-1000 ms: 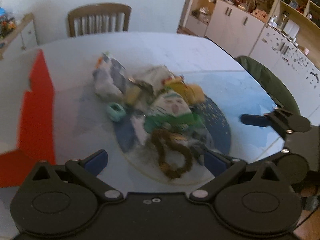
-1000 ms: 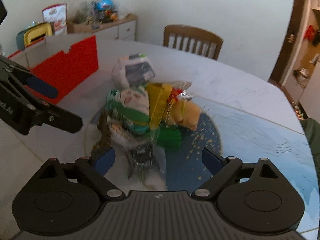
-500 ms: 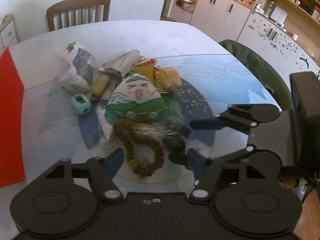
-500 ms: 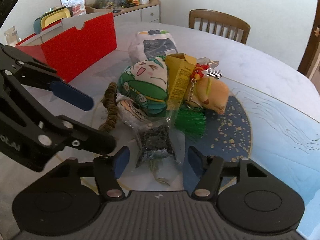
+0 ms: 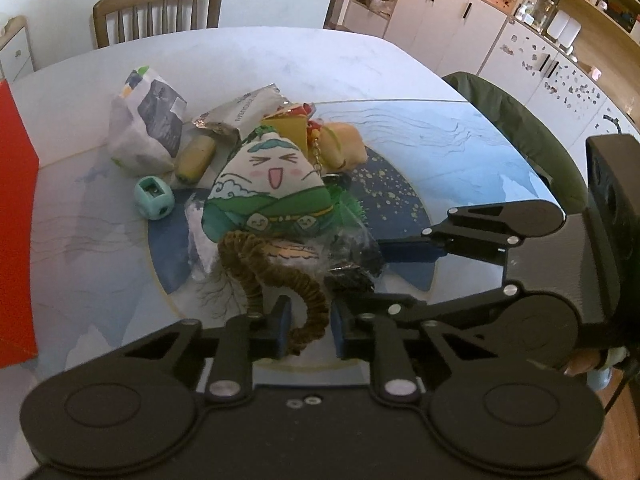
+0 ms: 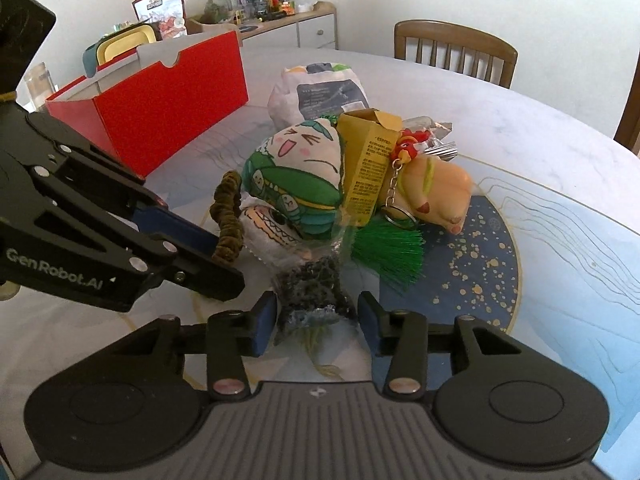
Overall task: Organize objects
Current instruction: 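Grasp the clear bag of dark beads with the right tool while the left tool grasps the brown fuzzy string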
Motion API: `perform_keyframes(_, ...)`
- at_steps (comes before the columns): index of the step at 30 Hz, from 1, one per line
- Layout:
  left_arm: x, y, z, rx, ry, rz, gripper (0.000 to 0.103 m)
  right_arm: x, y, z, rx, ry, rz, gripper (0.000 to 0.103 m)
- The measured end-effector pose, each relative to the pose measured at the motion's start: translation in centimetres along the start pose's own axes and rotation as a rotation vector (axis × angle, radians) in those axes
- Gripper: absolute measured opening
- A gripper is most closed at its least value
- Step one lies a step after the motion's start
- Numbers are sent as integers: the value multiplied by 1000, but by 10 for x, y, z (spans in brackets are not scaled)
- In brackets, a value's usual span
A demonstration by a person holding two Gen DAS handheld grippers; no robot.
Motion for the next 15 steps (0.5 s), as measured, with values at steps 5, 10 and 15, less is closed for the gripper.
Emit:
perform_keyframes(5, -2, -1, -1, -7, 7, -12, 9, 2, -2, 0, -23, -3, 1, 37)
perform_keyframes(10, 7, 1, -2, 1, -3, -21, 8, 10, -4, 1, -60, 0, -1, 35)
perform_keyframes(15, 22, 9, -3, 26, -20, -30, 8, 24, -3, -2, -96, 0, 12, 34)
Point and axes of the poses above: each gripper's, at about its wrist camera, not at the fingertips, and x roughly against the way its jaws point, y to its left, z to its underside, the point moved 2 cm from there along -x, roughly the way its jaws point, and after that the axes turned 6 degrees about z, right-handed, at the moved point
